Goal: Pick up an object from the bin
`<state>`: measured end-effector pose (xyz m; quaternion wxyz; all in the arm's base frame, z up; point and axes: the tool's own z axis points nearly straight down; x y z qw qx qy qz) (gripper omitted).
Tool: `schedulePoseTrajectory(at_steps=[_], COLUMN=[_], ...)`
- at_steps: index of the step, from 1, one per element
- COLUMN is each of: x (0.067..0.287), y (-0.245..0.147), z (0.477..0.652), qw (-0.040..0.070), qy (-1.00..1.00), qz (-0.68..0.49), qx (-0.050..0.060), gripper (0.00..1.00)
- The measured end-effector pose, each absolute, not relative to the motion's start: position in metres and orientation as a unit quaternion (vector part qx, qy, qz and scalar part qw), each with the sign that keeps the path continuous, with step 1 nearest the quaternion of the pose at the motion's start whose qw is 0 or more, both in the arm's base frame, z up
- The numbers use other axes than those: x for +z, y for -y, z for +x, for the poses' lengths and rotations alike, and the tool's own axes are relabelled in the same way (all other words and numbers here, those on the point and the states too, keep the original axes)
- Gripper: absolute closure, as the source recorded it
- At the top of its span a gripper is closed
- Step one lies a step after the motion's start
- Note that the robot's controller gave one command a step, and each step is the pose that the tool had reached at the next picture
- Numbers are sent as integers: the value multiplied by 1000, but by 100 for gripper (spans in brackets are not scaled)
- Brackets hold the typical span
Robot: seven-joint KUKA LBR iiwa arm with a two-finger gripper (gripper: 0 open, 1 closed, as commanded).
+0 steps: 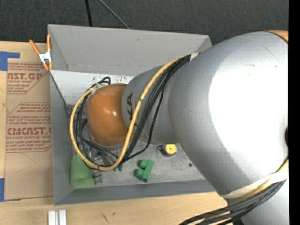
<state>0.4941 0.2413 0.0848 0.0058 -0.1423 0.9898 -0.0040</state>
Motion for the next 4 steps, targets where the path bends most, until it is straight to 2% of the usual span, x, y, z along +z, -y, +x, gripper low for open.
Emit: schedulePoseTrajectory(at_steps=[1, 2, 3, 4], x=[228, 223, 67, 71], y=[-244, -244, -228, -229], z=[493, 491, 496, 498], qw=[5, 0, -2, 1], qy=[-988, -988, -957, -957], qz=[-155, -155, -289, -289], qx=[1, 0, 0, 1], gripper=[100, 0, 0, 100])
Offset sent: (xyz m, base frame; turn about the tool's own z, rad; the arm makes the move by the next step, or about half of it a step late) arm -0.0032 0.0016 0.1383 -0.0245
